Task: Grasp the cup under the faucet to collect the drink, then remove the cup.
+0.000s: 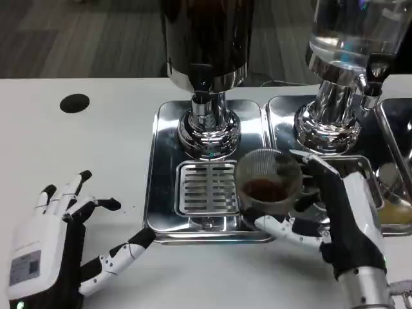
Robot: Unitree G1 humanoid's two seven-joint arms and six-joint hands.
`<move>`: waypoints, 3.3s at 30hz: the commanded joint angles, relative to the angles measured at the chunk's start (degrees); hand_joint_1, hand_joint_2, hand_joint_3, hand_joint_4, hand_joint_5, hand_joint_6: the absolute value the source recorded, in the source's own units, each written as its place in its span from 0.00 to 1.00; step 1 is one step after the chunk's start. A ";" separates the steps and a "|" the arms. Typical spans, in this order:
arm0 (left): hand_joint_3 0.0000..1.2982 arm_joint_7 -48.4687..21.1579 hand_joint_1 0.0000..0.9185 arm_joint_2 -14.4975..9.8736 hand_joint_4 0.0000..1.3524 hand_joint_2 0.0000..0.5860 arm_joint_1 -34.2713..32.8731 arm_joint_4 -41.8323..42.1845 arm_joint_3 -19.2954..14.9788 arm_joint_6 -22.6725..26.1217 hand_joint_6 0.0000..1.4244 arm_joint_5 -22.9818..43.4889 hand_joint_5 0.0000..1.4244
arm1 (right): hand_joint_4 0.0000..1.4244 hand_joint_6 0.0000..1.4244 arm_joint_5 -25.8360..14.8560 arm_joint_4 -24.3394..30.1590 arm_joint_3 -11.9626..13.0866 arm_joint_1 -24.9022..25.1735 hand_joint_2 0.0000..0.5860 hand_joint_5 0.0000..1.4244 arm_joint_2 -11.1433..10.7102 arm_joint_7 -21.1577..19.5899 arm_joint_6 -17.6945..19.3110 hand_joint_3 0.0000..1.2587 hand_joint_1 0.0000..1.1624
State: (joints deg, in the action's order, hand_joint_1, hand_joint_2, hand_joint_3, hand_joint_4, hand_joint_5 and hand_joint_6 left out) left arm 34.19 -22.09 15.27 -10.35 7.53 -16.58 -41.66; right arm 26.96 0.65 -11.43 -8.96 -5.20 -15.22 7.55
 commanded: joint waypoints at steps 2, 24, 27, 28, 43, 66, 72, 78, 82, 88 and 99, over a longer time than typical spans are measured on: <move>0.41 -0.33 0.00 -0.31 0.00 0.12 -1.22 -2.04 1.07 -0.82 0.03 -0.22 0.10 | 0.56 0.50 -1.24 5.00 1.09 -3.62 0.30 0.46 -0.83 0.71 2.28 0.59 0.78; 0.40 -1.11 0.00 -0.22 0.00 0.11 -2.80 -2.93 1.90 -0.12 0.03 -0.27 0.10 | 0.56 0.51 -3.44 6.95 1.13 -10.83 0.33 0.46 -3.08 3.38 7.62 0.59 0.77; 0.40 -1.09 0.00 -0.20 0.00 0.11 -3.14 -3.27 2.28 0.06 0.03 -0.21 0.10 | 0.56 0.51 -3.36 7.47 0.97 -11.79 0.33 0.46 -3.11 3.39 8.36 0.59 0.77; 0.40 -1.08 0.00 -0.19 0.00 0.11 -3.24 -3.36 2.39 0.11 0.03 -0.22 0.10 | 0.56 0.51 -3.13 7.65 0.78 -12.19 0.33 0.46 -3.13 3.33 8.60 0.59 0.77; 0.40 -0.80 0.00 -0.23 0.00 0.11 -2.78 -2.41 2.18 0.83 0.03 -0.73 0.10 | 0.56 0.51 -0.16 3.44 0.09 -14.33 0.33 0.45 -2.93 -0.25 14.18 0.59 0.77; 0.40 -1.37 0.00 -0.66 0.00 0.12 -0.47 0.35 0.69 1.35 0.03 -0.61 0.10 | 0.34 0.41 1.14 -7.65 -1.26 -10.69 0.32 0.31 -4.08 -2.85 21.66 0.32 0.71; 0.41 -1.41 0.00 -0.41 0.00 0.12 0.01 0.17 0.34 0.75 0.03 -0.29 0.10 | 0.31 0.39 -0.68 -8.17 -1.48 -10.44 0.31 0.28 -5.08 -0.71 24.06 0.26 0.70; 0.42 -1.11 0.00 -0.19 0.00 0.12 0.07 0.27 0.56 0.32 0.03 -0.43 0.10 | 0.24 0.37 -1.89 -9.25 -1.48 -10.06 0.30 0.24 -5.91 1.24 25.82 0.22 0.69; 0.42 -1.01 0.00 0.11 0.00 0.12 0.11 0.38 0.79 0.28 0.03 -0.58 0.10 | 0.23 0.37 -1.81 -9.54 -1.46 -9.75 0.30 0.24 -6.19 1.82 26.38 0.21 0.69; 0.42 -1.07 0.00 -0.04 0.00 0.12 0.13 0.81 0.48 0.23 0.03 -0.42 0.10 | 0.17 0.34 -1.42 -9.40 -1.26 -9.78 0.31 0.21 -6.66 1.93 26.95 0.14 0.69; 0.42 -1.32 0.00 0.19 0.00 0.12 -0.35 0.76 0.87 0.75 0.03 -0.95 0.10 | 0.08 0.29 -0.50 -7.81 -0.32 -10.90 0.31 0.13 -7.16 1.76 27.76 0.08 0.68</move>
State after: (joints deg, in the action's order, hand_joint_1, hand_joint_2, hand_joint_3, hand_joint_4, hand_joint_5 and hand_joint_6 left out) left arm 33.47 -22.00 15.10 -10.08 7.98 -15.91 -42.73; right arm 27.62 -7.69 -12.32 -19.23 -12.06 -13.26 33.87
